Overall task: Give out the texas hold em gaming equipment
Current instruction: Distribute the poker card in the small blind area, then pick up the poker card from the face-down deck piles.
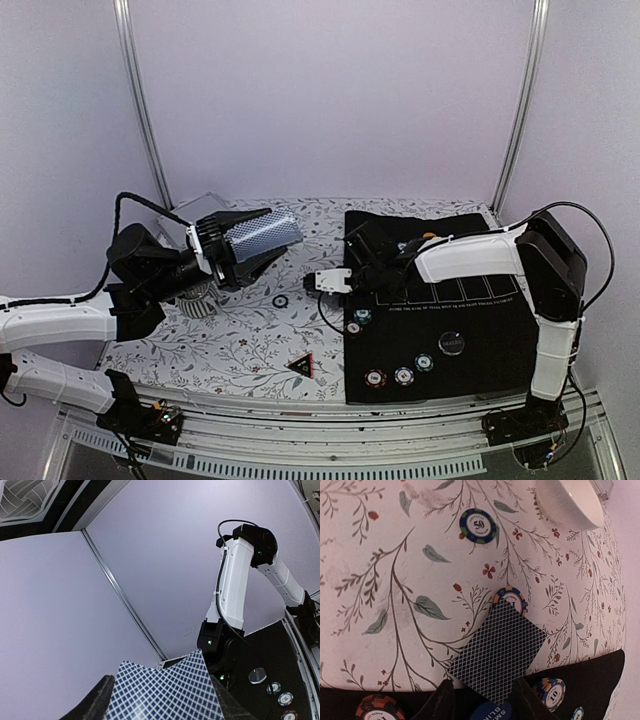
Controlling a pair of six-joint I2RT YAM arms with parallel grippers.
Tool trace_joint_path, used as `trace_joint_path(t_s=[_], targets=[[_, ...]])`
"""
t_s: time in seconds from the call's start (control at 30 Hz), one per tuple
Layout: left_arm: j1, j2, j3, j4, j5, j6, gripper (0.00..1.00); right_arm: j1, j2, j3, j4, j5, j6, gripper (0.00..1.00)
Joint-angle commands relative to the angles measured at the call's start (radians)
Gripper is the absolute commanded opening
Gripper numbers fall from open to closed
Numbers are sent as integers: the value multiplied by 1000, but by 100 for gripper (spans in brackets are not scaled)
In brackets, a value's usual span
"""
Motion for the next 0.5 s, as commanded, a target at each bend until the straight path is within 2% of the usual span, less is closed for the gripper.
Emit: trace_joint_path(t_s=[0.0, 0.2, 0.3, 0.4, 0.47], targets=[[9, -21, -8, 13, -1, 11, 56, 9, -124, 18, -9, -74, 51, 45], [10, -21, -9, 13, 2, 10, 56, 7, -301, -26, 5, -153, 129, 58], [9, -18, -10, 11, 4, 15, 56, -9, -406, -28, 28, -193, 235, 74], [8, -16, -9, 3, 14, 25, 56, -59, -497, 16, 49, -316, 394, 100], [8, -13, -9, 3, 20, 26, 56, -93, -547, 37, 94, -420, 568, 99]])
